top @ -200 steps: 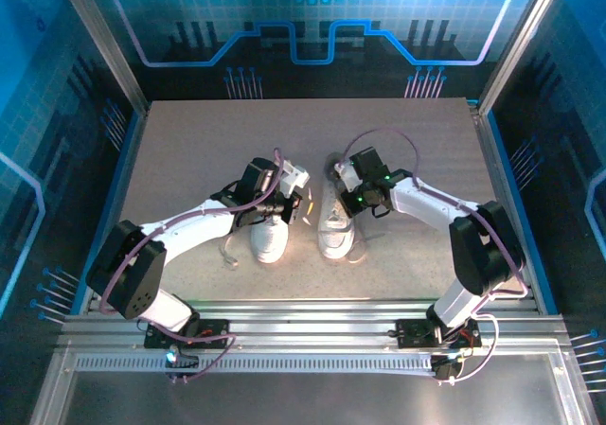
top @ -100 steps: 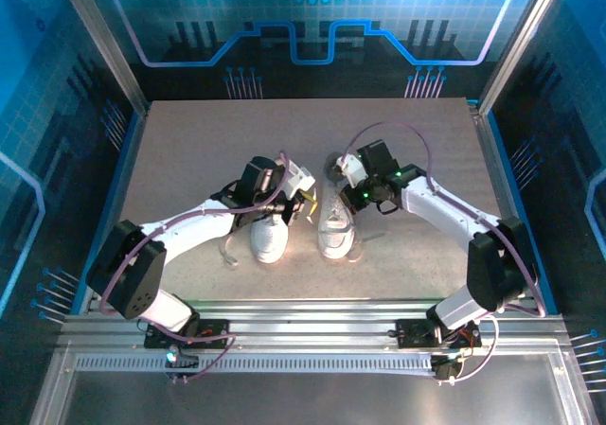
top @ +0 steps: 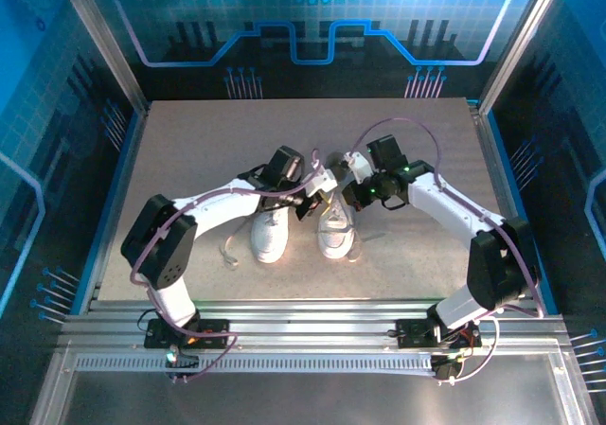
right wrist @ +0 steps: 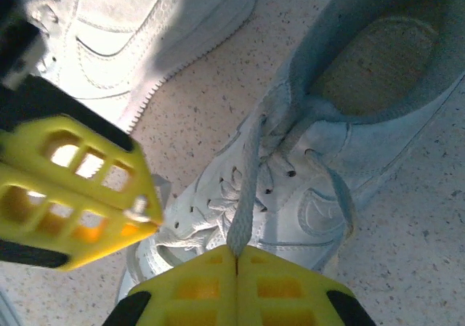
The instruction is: Tie the shoes
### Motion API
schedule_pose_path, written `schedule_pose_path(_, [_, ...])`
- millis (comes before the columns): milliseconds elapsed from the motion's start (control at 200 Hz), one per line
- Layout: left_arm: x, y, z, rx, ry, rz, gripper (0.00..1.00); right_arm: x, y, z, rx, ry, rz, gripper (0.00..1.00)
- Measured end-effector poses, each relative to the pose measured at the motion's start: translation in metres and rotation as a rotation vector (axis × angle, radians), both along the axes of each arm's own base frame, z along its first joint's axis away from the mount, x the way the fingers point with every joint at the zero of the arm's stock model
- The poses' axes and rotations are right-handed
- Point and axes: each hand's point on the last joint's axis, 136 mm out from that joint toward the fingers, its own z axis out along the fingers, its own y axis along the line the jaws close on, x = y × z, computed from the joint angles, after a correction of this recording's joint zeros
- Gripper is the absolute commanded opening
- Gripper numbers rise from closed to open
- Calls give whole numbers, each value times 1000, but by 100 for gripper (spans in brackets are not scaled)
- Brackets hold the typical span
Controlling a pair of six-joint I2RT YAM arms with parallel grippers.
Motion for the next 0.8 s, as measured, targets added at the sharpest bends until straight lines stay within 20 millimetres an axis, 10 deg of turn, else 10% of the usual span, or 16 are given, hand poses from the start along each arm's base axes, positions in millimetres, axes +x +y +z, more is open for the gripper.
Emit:
schedule_pose_path(720, [20,-11,-12,47,169,25,0,-12,18,3,189,72,46,0])
schedule_pose_path(800, [20,-12,-12,42,176,27,0,-15,18,1,194,84,49,12])
